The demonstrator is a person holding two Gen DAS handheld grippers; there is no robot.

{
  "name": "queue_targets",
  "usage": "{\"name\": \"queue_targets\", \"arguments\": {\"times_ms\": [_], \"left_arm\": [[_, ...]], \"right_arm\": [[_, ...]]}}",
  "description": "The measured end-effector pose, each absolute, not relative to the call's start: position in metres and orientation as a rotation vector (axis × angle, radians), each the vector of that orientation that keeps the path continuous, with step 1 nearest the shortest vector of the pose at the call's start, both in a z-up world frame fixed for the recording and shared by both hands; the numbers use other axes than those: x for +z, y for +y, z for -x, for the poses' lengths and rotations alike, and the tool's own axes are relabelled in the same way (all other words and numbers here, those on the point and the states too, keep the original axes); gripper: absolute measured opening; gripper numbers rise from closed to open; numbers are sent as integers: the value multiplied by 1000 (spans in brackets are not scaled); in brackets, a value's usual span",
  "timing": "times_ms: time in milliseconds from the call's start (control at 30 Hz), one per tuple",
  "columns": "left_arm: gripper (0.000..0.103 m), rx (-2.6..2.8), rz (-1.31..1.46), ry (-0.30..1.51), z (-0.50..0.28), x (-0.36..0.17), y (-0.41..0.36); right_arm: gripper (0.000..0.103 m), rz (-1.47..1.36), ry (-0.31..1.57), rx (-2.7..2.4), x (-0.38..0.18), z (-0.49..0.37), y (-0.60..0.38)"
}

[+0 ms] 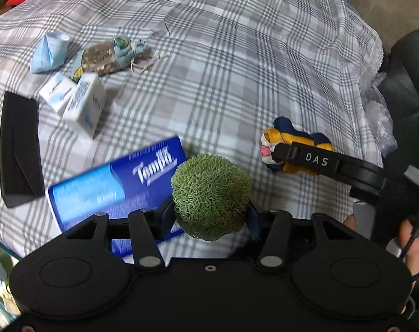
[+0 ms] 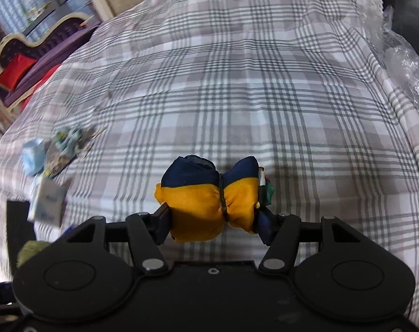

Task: Organize soft objects
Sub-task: 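Carry the bundle and green ball to the gold tray and open both grippers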

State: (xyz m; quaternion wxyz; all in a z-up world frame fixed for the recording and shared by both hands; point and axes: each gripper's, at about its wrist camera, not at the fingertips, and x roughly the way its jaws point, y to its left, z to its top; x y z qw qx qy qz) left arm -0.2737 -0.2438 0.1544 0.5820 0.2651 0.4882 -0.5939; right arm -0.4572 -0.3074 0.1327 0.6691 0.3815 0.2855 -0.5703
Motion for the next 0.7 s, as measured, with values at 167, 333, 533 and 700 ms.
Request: {"name": "queue_targets", "arguments": {"times_ms": [167,333,533,700], "left_arm": [[51,-1387,-611,1128,276,158,-217],[51,-1344,-603,1145,269,153,-191],[51,-1279,-575,1193,250,139,-159],[51,-1215,-554,1230,231,127,-135]], "right_arm": [[59,-826,635,-1237,147,457,-281],[60,-799,658,-1170,154,446,-259],[60,-739,705,-1106,156,427,-229],[60,-687,744,-1038,157,408,-205]]}}
